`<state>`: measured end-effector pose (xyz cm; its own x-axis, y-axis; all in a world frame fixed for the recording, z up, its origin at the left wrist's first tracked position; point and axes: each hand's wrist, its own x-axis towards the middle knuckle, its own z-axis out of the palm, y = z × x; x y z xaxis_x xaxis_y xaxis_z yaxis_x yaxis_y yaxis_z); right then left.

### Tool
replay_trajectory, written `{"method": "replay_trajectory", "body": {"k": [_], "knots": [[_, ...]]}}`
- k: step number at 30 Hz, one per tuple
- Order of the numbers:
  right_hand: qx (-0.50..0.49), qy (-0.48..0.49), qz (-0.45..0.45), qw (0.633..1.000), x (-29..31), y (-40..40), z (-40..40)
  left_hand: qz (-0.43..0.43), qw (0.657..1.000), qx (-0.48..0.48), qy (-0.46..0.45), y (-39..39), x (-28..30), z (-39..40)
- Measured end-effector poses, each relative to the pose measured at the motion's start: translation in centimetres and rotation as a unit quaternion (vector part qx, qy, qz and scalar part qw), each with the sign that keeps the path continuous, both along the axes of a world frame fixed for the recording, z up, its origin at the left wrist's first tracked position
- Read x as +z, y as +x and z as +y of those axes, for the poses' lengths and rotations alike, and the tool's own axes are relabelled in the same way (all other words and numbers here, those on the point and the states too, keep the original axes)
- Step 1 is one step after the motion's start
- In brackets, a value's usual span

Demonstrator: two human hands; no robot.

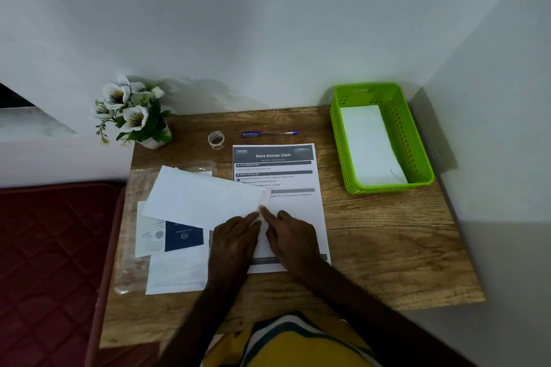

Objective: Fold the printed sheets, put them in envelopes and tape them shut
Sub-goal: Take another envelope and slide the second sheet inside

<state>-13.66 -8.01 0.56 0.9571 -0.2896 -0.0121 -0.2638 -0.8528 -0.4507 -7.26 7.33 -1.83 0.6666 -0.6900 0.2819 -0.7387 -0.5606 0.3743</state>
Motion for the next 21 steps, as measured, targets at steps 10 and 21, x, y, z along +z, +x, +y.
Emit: {"method": "replay_trajectory", "body": {"k": [10, 21], "knots": [[-0.015, -0.050, 0.130, 0.990, 1.0, 2.7, -0.8, -0.040, 0.998, -0.019, 0.045, -0.2, 0.6, 0.4], [0.007, -0.092, 0.138, 0.986, 0.4, 2.6, -0.7, -0.001, 0.997, 0.012, 0.072, -0.6, 0.3, 0.4]]}}
